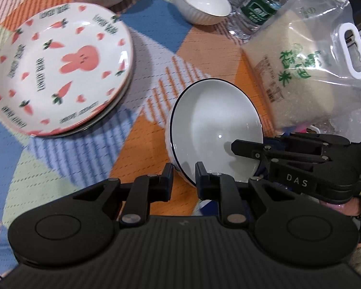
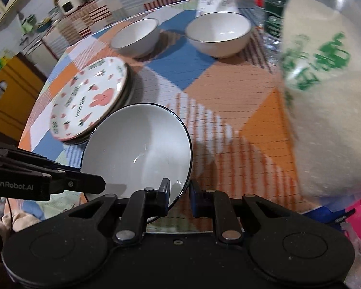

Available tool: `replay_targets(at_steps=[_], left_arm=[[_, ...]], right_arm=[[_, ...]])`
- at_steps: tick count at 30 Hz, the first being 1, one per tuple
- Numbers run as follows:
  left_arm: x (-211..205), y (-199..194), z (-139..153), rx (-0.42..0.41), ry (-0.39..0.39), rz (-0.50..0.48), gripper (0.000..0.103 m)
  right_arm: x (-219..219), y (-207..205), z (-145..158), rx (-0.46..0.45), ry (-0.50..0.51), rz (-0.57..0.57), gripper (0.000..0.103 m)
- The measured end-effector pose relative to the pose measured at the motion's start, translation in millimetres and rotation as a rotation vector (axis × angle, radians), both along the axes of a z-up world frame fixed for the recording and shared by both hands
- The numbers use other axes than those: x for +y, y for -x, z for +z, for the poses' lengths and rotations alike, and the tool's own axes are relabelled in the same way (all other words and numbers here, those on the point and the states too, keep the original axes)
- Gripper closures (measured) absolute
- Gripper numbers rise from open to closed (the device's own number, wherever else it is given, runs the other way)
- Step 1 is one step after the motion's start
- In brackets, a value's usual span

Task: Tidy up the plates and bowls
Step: 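Lift the white bowl with both grippers and carry it to another bowl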

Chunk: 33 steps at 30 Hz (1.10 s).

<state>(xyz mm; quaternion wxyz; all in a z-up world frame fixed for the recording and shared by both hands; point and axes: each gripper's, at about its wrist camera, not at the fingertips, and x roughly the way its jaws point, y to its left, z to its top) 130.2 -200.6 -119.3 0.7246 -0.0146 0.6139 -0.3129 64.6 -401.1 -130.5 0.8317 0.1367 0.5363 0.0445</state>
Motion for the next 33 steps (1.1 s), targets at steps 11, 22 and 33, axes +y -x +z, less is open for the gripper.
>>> replay_targets(at_steps=[11, 22, 33], left_arm=[[27.3, -5.9, -16.2, 0.026, -0.032, 0.044, 0.086], [31.5, -8.9, -28.0, 0.026, -0.047, 0.053, 0.086], [38.5, -3.3, 6.4, -0.071, -0.046, 0.039, 0.08]], right_arm=[[32.9, -10.7, -9.9, 0.022, -0.003, 0.065, 0.081], [42.0, -14.9, -20.9, 0.02, -0.001, 0.081, 0.081], [33.6, -2.1, 12.9, -0.099, 0.019, 0.12, 0.071]])
